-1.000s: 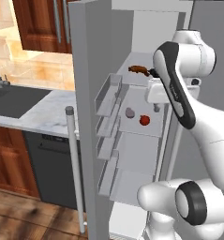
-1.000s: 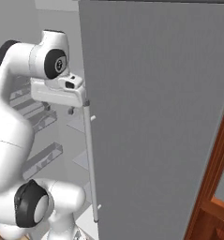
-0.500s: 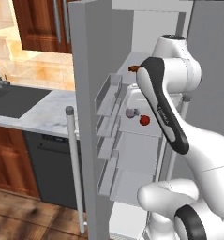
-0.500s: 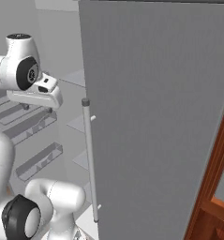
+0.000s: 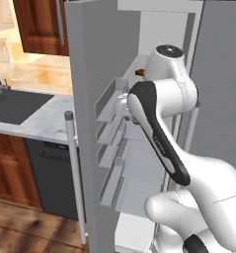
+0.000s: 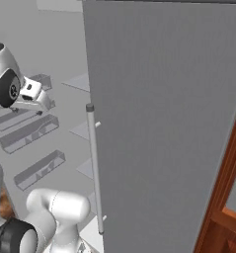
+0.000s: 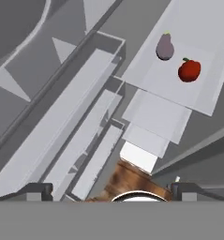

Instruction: Take the eggplant and chicken drumstick from the highest rack and move them to the second highest rack where the eggplant and bell pepper are located, to maximize freezer space. Close the freezer door after rearranging.

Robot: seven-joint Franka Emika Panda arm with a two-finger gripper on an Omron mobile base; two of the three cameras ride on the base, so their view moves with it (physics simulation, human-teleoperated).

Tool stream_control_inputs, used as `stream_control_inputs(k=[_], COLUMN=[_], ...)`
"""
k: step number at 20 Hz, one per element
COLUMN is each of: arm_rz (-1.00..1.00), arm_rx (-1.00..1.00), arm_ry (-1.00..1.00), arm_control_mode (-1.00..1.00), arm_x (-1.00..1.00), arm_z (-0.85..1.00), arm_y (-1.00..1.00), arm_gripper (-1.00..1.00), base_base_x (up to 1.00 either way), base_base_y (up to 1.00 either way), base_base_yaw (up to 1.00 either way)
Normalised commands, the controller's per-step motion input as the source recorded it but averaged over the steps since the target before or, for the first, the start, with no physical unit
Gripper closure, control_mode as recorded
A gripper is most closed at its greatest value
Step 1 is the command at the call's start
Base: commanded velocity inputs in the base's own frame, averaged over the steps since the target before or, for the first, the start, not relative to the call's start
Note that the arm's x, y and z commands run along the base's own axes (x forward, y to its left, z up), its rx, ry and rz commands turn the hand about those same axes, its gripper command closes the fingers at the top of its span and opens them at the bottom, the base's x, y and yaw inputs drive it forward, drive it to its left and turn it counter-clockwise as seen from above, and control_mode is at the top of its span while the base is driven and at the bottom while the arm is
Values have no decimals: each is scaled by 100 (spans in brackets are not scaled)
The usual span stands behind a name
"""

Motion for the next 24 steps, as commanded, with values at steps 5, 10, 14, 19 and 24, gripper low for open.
stream_control_inputs(k=[5, 10, 14, 19, 24], arm_rz=[-6, -18, -8, 27, 34], arm_rx=[0, 0, -1, -6, -31], arm_ry=[-12, -17, -3, 0, -13], arm_control_mode=[-100, -100, -100, -100, -100], arm_x=[20, -4, 15, 26, 23], arm_z=[17, 73, 50, 28, 17], arm_y=[18, -62, -57, -25, -4], arm_gripper=[-100, -100, -100, -100, -100], base_base_x=[0, 0, 0, 0, 0], base_base_y=[0, 0, 0, 0, 0], base_base_yaw=[0, 0, 0, 0, 0])
